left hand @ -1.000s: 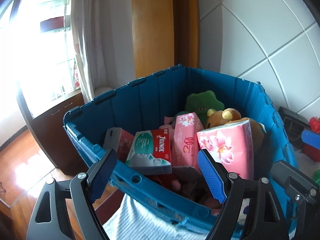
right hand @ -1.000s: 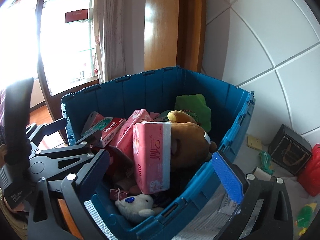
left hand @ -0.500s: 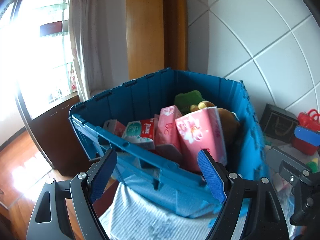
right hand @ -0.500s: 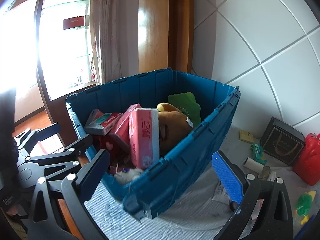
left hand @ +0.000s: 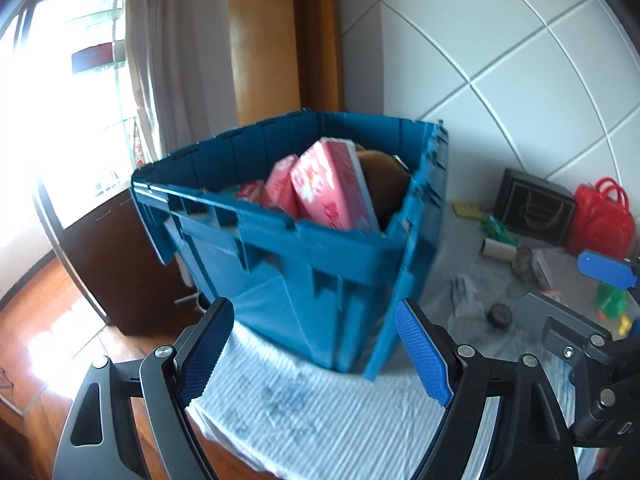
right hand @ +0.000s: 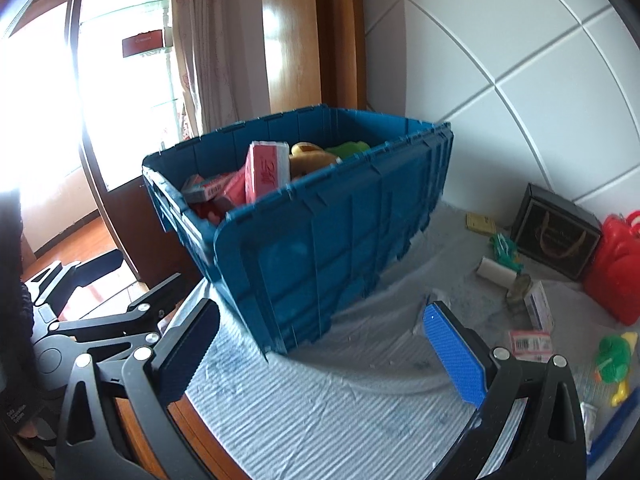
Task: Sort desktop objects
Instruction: 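Move both tools back over the table toward the blue toy and medicine box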
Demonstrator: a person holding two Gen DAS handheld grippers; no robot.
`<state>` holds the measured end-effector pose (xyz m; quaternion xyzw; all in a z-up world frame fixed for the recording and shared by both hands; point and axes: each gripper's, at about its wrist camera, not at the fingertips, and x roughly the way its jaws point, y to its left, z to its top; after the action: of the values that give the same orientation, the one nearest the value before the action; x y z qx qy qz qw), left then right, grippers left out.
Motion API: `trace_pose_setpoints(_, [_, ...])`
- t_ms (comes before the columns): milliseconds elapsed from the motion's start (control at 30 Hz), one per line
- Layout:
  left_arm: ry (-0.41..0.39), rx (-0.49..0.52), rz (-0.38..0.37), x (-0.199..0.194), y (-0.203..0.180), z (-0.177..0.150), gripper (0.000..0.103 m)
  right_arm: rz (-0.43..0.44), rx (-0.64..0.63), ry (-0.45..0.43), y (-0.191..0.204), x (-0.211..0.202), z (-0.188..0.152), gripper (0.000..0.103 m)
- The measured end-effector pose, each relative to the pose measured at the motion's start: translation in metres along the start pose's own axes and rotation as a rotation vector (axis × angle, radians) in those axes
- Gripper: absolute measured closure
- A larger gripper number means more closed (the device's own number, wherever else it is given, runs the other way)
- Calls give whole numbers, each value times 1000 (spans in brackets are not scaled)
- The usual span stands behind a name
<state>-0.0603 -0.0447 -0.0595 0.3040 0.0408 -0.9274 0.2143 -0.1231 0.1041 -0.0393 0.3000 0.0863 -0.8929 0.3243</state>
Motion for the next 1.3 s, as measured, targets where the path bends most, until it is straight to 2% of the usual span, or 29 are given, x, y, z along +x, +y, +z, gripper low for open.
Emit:
trace_pose_setpoints(333, [64, 66, -62, -11, -46, -38, 19, -59, 60, 64, -28, -26, -53, 0])
trace_pose_setpoints(500, [96, 119, -109, -10, -75, -52, 19, -113, 130, 93, -53, -37, -80, 0])
trace_pose_setpoints(933, [209, 312, -263, 27, -170, -83, 20, -255, 344, 199, -130, -40, -144, 0])
trace_pose_setpoints(1300, [305, 506, -432, 68, -266, -105, 20, -408, 572, 282, -203, -39, -200, 0])
